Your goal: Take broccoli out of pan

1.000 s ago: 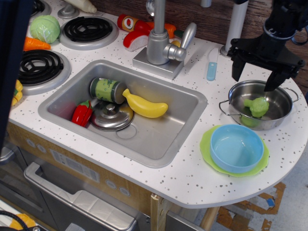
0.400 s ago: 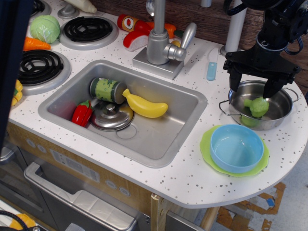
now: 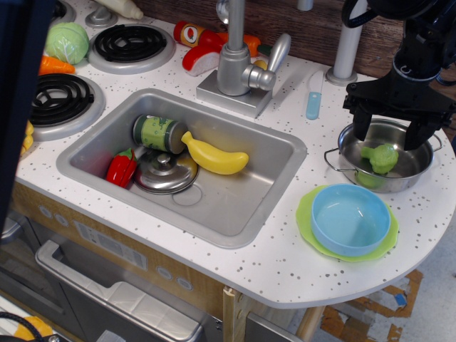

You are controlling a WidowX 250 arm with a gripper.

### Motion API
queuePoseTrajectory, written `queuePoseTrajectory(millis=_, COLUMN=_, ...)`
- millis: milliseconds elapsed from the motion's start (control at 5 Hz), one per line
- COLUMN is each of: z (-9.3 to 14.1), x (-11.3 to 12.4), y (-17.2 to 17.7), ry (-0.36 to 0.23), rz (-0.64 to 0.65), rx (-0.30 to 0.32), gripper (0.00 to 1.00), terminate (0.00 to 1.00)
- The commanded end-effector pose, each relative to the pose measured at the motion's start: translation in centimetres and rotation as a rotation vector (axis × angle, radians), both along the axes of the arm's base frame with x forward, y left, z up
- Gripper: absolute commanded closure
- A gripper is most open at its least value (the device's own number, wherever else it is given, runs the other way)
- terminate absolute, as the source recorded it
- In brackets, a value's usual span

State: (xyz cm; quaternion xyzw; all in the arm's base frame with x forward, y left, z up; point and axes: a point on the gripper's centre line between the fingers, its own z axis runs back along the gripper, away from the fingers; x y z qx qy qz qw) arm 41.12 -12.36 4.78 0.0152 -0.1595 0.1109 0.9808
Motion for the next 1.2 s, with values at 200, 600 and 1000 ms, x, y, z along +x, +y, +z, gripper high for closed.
queuePoseTrajectory(millis=200, z=0.0, x=1.2, y=0.7, ry=-0.045, rz=-0.047, rx=-0.001, gripper=0.0, terminate=0.0)
queuePoseTrajectory(millis=600, z=-2.0, x=1.2, y=0.6, ry=-0.059, rz=-0.028, rx=0.032, gripper=0.0, terminate=0.0)
queuePoseTrajectory(millis=1000, z=-1.2, x=1.3, y=0.4, ry=-0.043, rz=-0.034, rx=0.055, gripper=1.0, terminate=0.0)
